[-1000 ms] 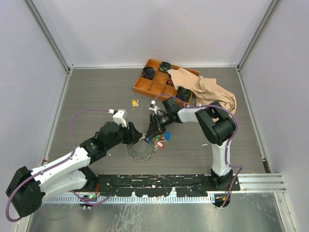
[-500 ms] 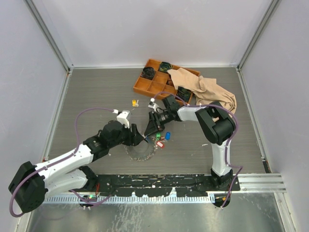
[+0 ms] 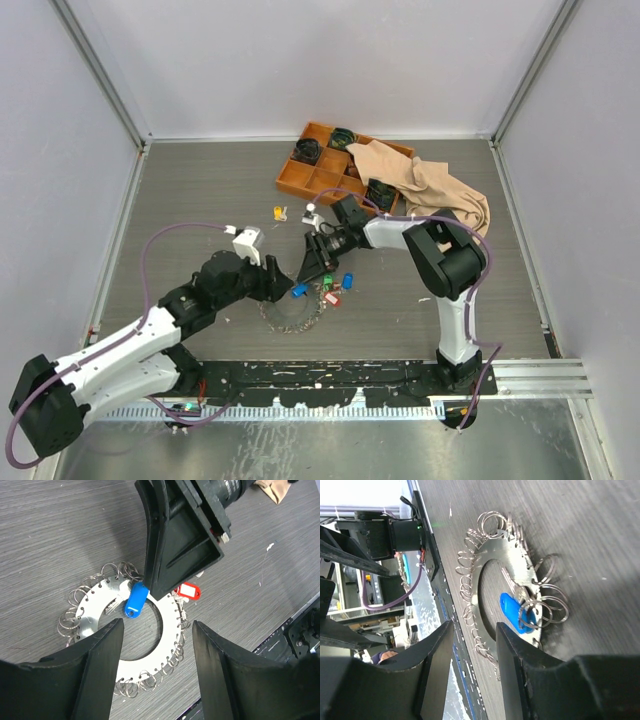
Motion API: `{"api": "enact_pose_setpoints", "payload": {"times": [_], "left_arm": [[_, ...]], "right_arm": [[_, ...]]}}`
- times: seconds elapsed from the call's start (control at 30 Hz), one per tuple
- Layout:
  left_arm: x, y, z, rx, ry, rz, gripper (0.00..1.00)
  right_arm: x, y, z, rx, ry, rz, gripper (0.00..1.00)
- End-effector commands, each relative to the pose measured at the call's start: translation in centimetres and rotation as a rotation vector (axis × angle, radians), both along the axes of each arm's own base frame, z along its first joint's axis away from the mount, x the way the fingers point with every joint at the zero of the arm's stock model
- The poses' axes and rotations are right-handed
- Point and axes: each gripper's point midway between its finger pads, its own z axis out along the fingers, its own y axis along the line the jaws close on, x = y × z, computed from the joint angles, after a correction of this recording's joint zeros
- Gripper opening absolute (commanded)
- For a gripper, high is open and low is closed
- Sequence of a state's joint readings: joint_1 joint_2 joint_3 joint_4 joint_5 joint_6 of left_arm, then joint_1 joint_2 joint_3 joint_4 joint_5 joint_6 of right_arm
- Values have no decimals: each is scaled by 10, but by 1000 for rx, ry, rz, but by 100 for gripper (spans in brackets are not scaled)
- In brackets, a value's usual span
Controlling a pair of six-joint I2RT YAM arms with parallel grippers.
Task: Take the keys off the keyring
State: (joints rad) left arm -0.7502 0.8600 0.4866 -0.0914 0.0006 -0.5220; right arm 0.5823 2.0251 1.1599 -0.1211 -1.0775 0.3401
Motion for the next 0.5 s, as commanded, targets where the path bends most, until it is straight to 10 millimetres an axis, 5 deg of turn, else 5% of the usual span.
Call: {"api": "enact_pose_setpoints", "payload": {"times": [0.0,0.23,0.47], "left_arm": [[2,-8,11,-2,-54,-63,59],[4,-13,1,28,-38,-92,55],[9,-11,-9,48,-15,-71,43]], "right_arm": [[23,-13,42,90,-187,32,46],[35,-34,57,107,-587,177,47],[13,-39,59,306,-1181,533,54]]}}
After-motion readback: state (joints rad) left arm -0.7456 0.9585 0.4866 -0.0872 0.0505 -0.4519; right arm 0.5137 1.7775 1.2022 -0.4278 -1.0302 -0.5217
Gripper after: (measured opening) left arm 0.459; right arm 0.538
